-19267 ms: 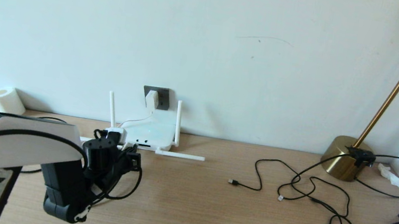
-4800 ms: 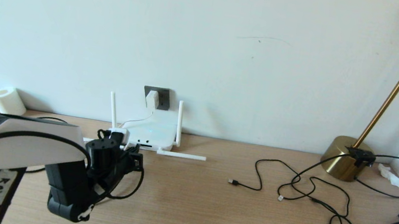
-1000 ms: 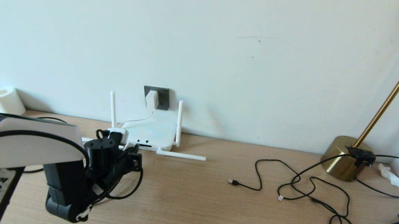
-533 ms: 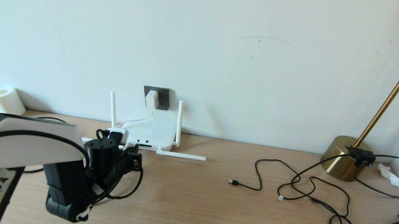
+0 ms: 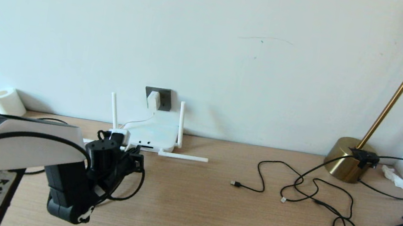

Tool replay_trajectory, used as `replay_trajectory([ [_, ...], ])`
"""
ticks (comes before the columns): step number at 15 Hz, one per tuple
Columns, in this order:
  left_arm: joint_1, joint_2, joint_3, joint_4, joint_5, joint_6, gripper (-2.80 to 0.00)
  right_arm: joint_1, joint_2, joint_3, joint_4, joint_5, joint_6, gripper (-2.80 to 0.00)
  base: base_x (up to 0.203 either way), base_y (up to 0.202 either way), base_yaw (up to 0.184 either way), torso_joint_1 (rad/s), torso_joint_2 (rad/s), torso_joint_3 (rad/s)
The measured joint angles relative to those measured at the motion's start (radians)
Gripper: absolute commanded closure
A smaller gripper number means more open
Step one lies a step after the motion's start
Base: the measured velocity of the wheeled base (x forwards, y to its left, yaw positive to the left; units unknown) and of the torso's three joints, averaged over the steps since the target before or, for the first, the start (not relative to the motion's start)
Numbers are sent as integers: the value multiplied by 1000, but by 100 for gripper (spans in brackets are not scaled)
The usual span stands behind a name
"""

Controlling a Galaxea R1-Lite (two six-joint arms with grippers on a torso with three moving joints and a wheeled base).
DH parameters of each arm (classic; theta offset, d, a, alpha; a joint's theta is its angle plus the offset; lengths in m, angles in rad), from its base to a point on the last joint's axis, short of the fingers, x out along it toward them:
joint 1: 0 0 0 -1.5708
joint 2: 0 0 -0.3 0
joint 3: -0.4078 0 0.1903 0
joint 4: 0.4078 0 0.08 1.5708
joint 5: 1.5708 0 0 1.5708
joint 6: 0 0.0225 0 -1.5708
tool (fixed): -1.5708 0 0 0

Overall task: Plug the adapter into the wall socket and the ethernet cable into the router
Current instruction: Plug cable into router interface

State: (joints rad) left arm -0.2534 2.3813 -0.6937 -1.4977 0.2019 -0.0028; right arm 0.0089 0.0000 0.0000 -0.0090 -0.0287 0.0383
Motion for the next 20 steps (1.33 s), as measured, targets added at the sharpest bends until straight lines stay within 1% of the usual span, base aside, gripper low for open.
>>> replay_trajectory([
  [20,-3,4,-9,0,-2,0,0,0,0,0,0,0,0,-280,0,0,0,0,0,0],
])
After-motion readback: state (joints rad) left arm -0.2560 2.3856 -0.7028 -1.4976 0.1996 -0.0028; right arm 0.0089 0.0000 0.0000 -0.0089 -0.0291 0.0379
